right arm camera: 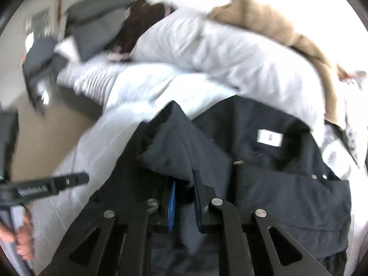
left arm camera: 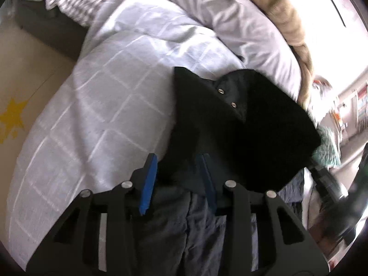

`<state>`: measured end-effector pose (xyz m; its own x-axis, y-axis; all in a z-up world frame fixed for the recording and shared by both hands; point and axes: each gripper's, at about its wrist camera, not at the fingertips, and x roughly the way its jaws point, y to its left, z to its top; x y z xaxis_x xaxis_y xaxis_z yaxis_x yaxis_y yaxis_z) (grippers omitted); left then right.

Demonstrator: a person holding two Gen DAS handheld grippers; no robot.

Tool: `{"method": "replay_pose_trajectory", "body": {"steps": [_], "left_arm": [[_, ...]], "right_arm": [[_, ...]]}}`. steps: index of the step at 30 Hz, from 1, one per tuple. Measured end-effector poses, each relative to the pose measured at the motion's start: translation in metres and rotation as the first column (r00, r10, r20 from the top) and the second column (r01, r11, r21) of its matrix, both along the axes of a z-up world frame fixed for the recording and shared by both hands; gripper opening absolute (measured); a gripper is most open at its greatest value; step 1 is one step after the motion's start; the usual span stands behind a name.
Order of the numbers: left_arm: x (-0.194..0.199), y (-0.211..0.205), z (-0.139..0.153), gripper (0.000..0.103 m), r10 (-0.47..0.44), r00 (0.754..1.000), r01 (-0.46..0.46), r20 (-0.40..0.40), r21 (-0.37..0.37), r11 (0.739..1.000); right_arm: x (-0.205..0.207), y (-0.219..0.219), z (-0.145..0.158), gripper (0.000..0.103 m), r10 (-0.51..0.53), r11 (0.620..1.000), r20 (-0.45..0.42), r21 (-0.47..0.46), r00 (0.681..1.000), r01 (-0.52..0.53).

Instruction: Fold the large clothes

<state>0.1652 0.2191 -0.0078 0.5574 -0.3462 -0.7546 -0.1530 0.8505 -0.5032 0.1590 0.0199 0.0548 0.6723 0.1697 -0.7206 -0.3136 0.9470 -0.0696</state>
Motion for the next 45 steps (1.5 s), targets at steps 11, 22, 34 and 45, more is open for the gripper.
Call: {"method": "replay_pose_trajectory", "body": {"steps": [11, 22, 34, 45], "left_arm": [[0.013, -0.049, -0.006, 0.043, -0.121, 0.992, 0.122, -0.022, 0.106, 0.987], [0.023, -0.068, -0.006, 0.053, -0.128, 0.987, 0.117, 0.094, 0.113, 0.987], [0.008, -0.100, -0.030, 0.059, -0.348, 0.933, 0.325, 0.088, 0.206, 0.923], [-0.024, -0.122, -0.038, 0.080, -0.442, 0.896, 0.430, -0.030, 0.304, 0.850]], "right_arm": [[-0.040, -0.241, -0.048, 0.067, -0.219, 0.852, -0.275, 0.413, 0.936, 0.321], [0.009, -0.244, -0.072, 0.067, -0.142, 0.722, -0.361, 0.599, 0.922, 0.346], [0.008, -0.198, -0.083, 0.008, -0.222, 0.926, -0.280, 0.238, 0.934, 0.292], [-0.033, -0.210, -0.079, 0.054, -0.249, 0.941, -0.309, 0.148, 0.918, 0.305]]}}
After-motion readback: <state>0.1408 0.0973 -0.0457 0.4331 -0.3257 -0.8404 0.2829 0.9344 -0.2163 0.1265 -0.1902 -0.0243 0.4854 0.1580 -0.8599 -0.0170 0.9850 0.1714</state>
